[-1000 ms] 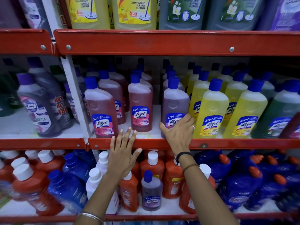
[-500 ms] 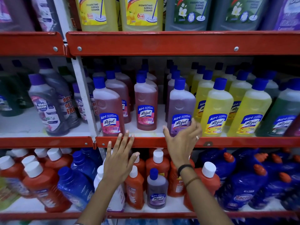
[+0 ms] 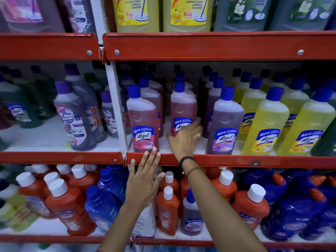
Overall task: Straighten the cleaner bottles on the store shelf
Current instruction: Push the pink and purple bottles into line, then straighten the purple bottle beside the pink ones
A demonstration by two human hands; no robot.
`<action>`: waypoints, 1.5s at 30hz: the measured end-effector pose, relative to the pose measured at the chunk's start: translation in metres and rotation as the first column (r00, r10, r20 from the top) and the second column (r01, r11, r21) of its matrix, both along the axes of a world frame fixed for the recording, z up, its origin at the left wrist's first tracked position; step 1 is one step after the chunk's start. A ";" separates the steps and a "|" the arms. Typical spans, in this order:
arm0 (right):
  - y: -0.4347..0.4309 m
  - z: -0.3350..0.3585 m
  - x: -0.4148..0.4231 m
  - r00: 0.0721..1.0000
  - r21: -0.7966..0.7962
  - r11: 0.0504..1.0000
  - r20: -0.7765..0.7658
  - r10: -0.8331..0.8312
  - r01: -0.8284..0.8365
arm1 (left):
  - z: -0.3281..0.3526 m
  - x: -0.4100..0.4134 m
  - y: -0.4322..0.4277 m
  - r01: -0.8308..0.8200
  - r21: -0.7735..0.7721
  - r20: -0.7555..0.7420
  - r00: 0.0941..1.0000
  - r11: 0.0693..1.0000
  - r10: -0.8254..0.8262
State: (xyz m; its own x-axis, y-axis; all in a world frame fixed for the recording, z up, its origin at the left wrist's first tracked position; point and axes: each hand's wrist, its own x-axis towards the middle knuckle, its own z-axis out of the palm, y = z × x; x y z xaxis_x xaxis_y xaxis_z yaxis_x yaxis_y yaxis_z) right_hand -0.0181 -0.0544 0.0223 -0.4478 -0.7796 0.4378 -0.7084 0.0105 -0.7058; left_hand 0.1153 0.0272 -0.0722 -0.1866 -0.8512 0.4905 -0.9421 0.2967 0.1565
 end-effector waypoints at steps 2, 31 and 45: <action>-0.008 0.003 0.002 0.998 0.000 0.999 0.057 -0.033 0.033 | 0.000 0.000 0.000 0.011 0.001 -0.008 1.000 1.000 -0.011; 0.047 -0.007 -0.016 0.999 -0.027 0.999 0.015 0.035 -0.035 | -0.002 -0.003 0.000 0.036 0.006 -0.038 0.999 0.999 -0.036; 0.070 -0.029 -0.070 0.754 -0.248 0.869 0.433 0.494 -0.427 | 0.059 -0.062 -0.004 0.585 0.214 -0.915 0.401 0.782 -0.049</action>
